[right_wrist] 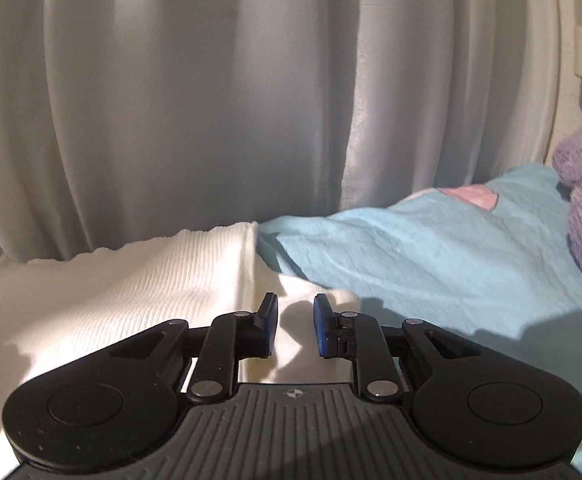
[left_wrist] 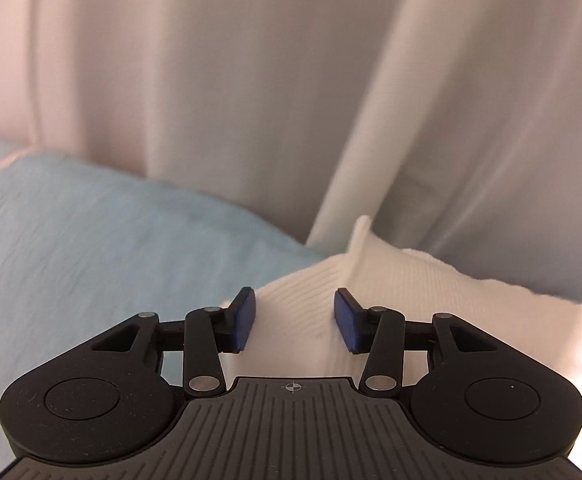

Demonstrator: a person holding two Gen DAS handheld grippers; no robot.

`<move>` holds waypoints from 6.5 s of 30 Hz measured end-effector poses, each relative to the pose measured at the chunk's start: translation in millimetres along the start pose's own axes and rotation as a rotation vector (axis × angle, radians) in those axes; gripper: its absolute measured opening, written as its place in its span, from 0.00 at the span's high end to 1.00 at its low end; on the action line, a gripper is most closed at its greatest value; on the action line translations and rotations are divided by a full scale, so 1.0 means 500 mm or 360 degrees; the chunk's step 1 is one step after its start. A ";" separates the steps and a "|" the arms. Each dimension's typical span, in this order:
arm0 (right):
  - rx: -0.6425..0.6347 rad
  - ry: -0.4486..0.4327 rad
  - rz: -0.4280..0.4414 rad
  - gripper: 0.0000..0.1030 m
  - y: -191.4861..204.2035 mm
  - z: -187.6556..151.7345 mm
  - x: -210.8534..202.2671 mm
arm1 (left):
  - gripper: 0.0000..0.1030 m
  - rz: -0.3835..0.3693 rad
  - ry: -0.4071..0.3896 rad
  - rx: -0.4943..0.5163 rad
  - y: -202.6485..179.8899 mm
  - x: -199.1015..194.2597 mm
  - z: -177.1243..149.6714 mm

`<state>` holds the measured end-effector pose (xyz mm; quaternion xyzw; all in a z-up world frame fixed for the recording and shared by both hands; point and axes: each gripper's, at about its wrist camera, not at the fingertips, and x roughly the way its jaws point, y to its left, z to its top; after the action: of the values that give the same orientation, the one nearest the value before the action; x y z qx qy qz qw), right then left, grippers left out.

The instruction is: Fold small clothes

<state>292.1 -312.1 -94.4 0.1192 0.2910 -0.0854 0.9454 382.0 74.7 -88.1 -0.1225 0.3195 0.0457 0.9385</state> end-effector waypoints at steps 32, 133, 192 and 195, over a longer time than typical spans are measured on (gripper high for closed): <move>0.0276 0.0235 0.0341 0.68 -0.037 -0.106 -0.098 | 0.81 -0.0454 0.0245 -0.0270 0.124 -0.137 -0.085; 0.0603 0.0722 0.1173 0.71 0.201 0.014 0.129 | 0.49 -0.0734 0.0523 -0.0303 -0.016 -0.103 -0.111; 0.0923 0.0516 0.0870 0.57 -0.096 -0.082 -0.068 | 0.40 -0.0727 0.0588 0.0195 -0.183 -0.186 -0.184; 0.1008 0.0532 0.0837 0.82 -0.085 -0.094 -0.053 | 0.40 -0.0713 0.0589 0.0195 -0.185 -0.185 -0.183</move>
<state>235.7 -337.5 -124.4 0.4852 0.3591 0.0935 0.7917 270.2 -39.2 -83.4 -0.1394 0.4523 -0.2050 0.8567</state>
